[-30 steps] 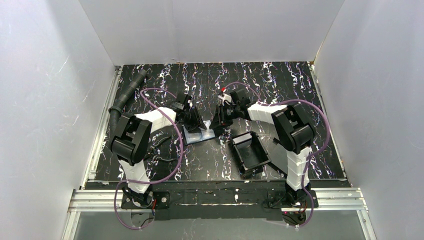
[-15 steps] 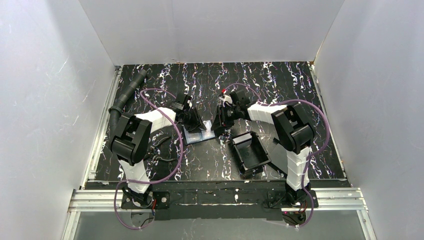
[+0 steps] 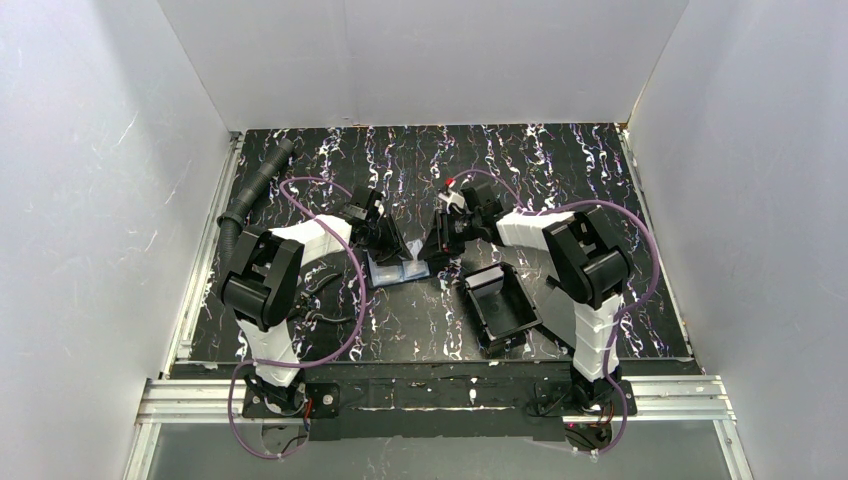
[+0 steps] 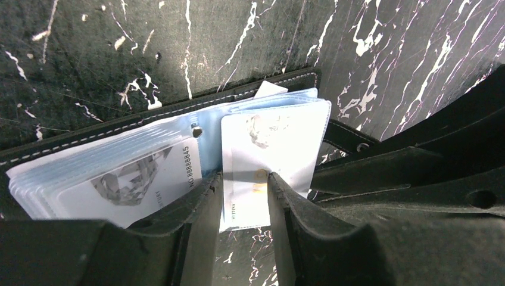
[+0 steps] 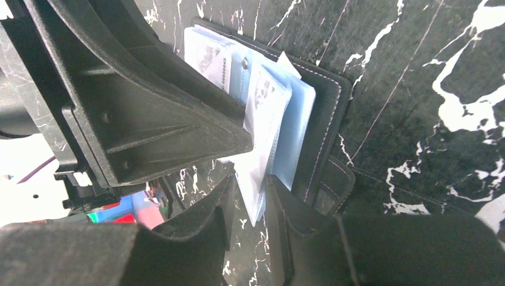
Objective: Put the credit cards into the card holder
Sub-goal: Turn over the card holder at the center of the board.
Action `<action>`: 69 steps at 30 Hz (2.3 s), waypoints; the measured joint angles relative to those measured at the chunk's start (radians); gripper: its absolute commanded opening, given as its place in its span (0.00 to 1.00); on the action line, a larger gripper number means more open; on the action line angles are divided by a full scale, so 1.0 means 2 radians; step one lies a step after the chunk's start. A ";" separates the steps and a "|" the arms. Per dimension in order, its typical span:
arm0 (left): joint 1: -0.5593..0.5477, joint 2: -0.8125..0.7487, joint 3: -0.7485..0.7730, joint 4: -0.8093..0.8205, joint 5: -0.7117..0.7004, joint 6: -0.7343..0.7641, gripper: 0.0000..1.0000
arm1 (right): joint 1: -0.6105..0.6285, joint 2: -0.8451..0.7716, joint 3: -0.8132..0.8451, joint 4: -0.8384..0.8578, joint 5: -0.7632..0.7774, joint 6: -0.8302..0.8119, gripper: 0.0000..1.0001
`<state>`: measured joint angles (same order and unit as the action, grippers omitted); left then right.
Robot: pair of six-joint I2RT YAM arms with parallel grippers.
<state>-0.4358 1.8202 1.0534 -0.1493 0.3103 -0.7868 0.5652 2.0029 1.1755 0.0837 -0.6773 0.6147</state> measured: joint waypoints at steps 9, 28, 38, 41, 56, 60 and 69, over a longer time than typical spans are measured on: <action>0.000 0.000 0.000 0.000 0.000 0.000 0.32 | 0.000 -0.009 -0.030 0.047 -0.007 0.044 0.33; 0.000 0.000 0.000 0.004 0.002 -0.001 0.31 | 0.001 -0.017 -0.031 0.049 -0.005 0.056 0.29; 0.001 0.000 -0.006 0.009 0.004 -0.004 0.25 | 0.007 -0.023 -0.027 0.020 0.012 0.039 0.28; 0.001 0.000 -0.006 0.010 0.006 -0.004 0.25 | 0.010 -0.029 -0.027 0.012 0.013 0.034 0.29; 0.001 0.000 -0.006 0.012 0.007 -0.005 0.25 | 0.018 -0.033 -0.006 -0.027 0.026 0.015 0.31; 0.002 0.000 -0.006 0.014 0.008 -0.005 0.25 | 0.023 -0.033 0.007 -0.045 0.034 0.006 0.30; 0.004 0.000 -0.006 0.018 0.008 -0.005 0.24 | 0.025 -0.033 0.011 -0.042 0.041 0.023 0.27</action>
<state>-0.4274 1.8194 1.0405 -0.1127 0.3267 -0.7967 0.6151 1.9366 1.1973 -0.0002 -0.5949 0.6598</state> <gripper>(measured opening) 0.247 0.277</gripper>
